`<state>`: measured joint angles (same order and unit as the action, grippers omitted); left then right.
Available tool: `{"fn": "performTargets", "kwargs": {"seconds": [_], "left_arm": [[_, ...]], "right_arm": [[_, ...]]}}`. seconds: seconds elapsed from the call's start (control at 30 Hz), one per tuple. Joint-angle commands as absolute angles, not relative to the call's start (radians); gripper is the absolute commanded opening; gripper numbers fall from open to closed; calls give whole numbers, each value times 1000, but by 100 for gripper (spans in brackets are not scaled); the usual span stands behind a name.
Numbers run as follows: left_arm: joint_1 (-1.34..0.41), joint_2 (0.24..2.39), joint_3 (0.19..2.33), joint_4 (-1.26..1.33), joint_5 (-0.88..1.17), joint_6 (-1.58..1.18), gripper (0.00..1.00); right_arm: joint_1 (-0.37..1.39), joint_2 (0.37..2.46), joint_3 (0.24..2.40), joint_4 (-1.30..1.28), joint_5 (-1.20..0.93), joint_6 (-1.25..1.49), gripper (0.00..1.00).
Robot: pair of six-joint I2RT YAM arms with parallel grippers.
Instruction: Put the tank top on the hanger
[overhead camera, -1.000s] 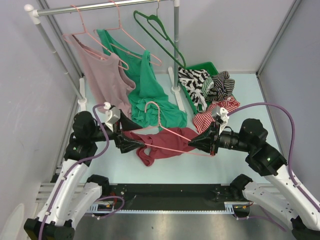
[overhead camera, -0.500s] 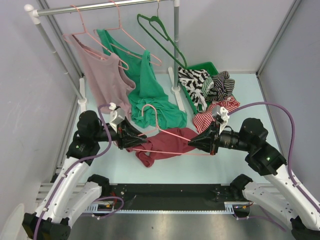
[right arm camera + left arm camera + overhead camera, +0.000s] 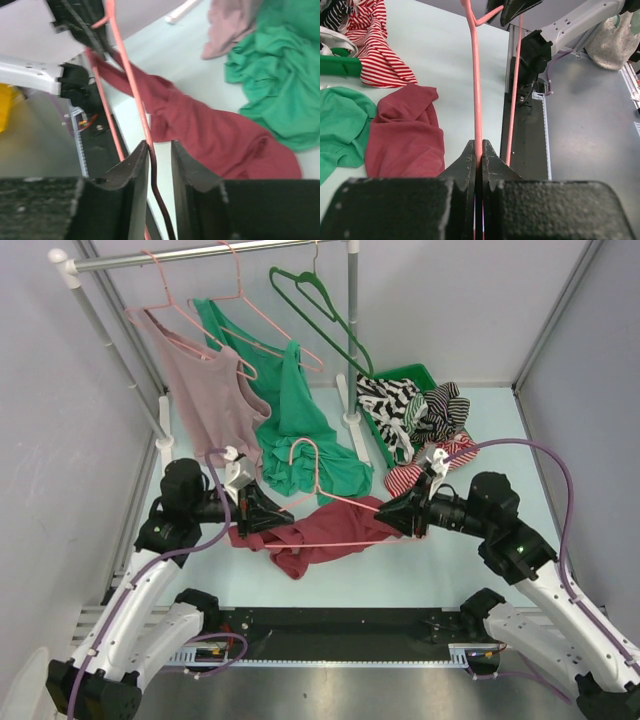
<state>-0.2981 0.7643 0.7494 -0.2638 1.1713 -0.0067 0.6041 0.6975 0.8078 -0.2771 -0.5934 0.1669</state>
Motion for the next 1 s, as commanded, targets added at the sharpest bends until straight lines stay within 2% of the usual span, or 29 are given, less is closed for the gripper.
{"fn": "performTargets", "kwargs": {"seconds": [0.0,0.07,0.1,0.2,0.3,0.33,0.43,0.5,0.67,0.77,0.87,0.9,0.97], "left_arm": [[-307,764,787,-250,1238,23,0],[-307,770,785,-252,1239,25,0],[-307,772,785,-252,1233,25,0],[-307,787,790,-275,1164,38,0],[-307,808,796,-296,1097,49,0],[-308,811,804,-311,1003,57,0],[-307,828,818,-344,888,77,0],[-307,836,822,-347,874,78,0],[-328,863,851,-379,732,89,0],[-340,888,868,-393,695,89,0],[-347,897,864,-396,652,89,0],[-348,896,861,-394,638,87,0],[-350,894,853,-396,634,89,0]], "right_arm": [[526,738,796,-212,-437,163,36],[509,742,796,-192,-437,167,49],[503,745,799,-186,-440,167,63],[486,747,818,-181,-439,158,77],[479,747,837,-193,-436,143,81],[477,744,851,-213,-430,137,82],[477,713,859,-244,-373,130,87],[476,695,864,-267,-312,127,95],[472,695,946,-406,-148,112,98],[483,713,931,-425,-185,164,93],[605,729,850,-362,-184,259,89],[733,736,819,-303,-145,299,89],[863,755,776,-246,7,328,89]]}}
